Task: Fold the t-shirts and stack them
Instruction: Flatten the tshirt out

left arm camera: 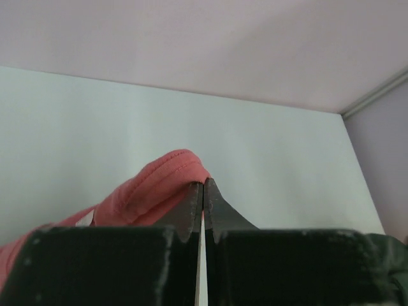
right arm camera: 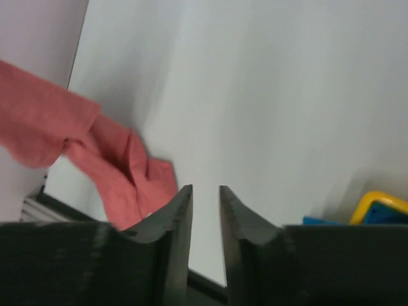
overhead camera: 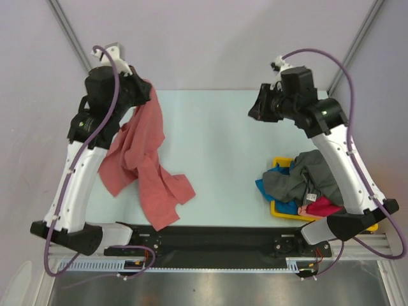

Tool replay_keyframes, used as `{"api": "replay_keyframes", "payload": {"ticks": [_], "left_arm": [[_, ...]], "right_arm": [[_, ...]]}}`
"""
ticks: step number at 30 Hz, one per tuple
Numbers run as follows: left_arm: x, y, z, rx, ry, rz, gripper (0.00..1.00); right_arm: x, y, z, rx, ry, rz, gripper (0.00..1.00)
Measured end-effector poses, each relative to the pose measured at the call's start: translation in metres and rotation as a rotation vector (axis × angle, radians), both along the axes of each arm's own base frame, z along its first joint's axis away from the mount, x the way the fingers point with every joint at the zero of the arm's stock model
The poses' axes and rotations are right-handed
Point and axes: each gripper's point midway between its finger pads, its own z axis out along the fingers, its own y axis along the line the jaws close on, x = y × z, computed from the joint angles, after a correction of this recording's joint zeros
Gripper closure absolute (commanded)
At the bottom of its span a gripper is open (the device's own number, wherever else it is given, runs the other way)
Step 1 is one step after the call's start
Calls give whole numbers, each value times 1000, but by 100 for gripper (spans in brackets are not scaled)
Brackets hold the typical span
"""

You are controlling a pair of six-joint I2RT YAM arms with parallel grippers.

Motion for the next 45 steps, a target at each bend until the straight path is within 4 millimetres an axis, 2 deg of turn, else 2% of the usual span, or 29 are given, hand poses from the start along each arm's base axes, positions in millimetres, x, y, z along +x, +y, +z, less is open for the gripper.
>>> {"api": "replay_keyframes", "payload": {"ticks": [2,3,6,9,12,14,16,20,22,26,32,34,35,36,38,40,43,45], "left_arm": [[11,-18,-7,-40,30,-48,100],[15,-26,-7,-66,39,-70,100],[18,-37,11,-132,8,-95,100],[8,-26,30,-169,-47,-63,100],[-8,-4,27,-185,-68,-16,100],[-19,13,13,-183,-55,24,100],[-27,20,-5,-182,-30,43,100],[-31,18,-37,-180,31,38,100],[-29,17,-49,-178,59,41,100],[-29,18,-61,-171,84,44,100],[-36,19,-57,-175,68,42,100],[-40,20,-55,-177,60,42,100],[-43,21,-55,-178,58,41,100],[-45,21,-55,-178,56,42,100],[-50,23,-56,-178,55,42,100],[-55,24,-57,-178,53,42,100],[-63,27,-60,-175,53,46,100],[-68,30,-64,-163,61,54,100]], "right_arm": [[-3,6,-32,-4,91,25,56],[-5,10,-48,8,130,39,47],[-20,19,-84,50,231,80,34],[-46,33,-125,72,347,127,23],[-67,58,-159,110,428,195,15],[-78,78,-186,126,471,244,14],[-85,102,-214,121,506,288,13],[-93,144,-268,73,548,340,18],[-98,158,-290,56,566,349,20],[-98,170,-308,59,576,309,22],[-97,191,-323,59,543,259,21],[-100,196,-338,45,555,242,25],[-102,198,-346,35,565,233,33],[-100,203,-345,44,555,232,42],[-95,207,-346,44,535,213,75],[-90,206,-350,26,522,190,99],[-80,187,-357,-38,524,123,100],[-67,158,-353,-113,531,76,100]]}}
